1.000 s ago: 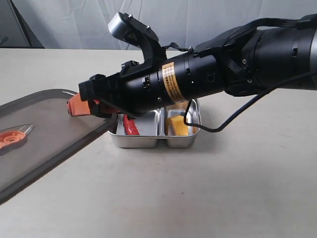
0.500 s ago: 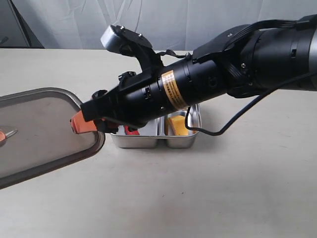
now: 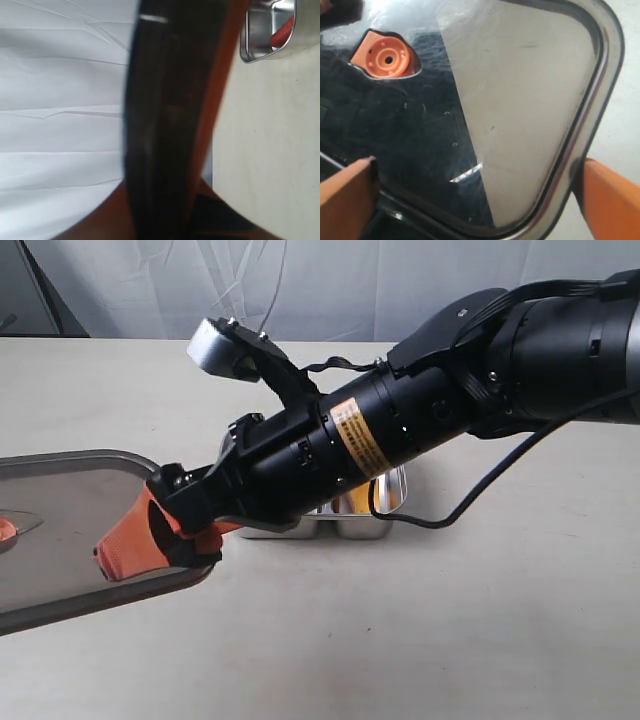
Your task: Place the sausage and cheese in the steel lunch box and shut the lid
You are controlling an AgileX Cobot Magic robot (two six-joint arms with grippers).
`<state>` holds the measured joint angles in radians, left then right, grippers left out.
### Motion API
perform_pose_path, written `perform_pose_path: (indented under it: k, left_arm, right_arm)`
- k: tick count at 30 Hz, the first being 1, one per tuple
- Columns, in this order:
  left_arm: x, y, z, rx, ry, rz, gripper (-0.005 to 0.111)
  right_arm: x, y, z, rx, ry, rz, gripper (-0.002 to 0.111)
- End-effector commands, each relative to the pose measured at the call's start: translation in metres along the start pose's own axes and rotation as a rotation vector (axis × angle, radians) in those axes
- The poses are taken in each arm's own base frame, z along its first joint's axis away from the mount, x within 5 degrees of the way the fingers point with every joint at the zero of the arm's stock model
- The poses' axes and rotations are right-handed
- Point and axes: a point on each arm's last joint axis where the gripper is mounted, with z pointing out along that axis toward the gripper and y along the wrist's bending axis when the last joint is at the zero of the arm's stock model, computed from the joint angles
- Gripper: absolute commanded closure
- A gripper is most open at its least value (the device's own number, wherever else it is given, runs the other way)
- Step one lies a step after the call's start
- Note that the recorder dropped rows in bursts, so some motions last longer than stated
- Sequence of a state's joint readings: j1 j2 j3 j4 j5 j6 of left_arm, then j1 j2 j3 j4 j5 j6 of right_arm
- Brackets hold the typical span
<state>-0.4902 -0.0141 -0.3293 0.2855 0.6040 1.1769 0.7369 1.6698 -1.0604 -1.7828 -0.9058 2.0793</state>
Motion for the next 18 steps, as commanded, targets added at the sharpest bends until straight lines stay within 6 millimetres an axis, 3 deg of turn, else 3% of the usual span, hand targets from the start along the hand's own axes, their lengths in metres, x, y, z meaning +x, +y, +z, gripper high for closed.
perform_pose_path:
  k: [1, 8, 18]
  left_arm:
    - [-0.0031, 0.0017, 0.0037, -0.029, -0.032, -0.084, 0.107]
    - [0.0005, 0.0103, 0.0031, -0.126, 0.002, -0.111, 0.107]
    - [0.0043, 0.0068, 0.0033, -0.090, 0.045, -0.145, 0.107]
  right_arm:
    - [0.0064, 0.0332, -0.0004, -0.242, 0.095, 0.006, 0.004]
    - [0.0099, 0.0391, -0.0025, -0.310, 0.134, -0.003, 0.004]
    - [0.0092, 0.0416, -0.0045, -0.313, 0.126, -0.033, 0.004]
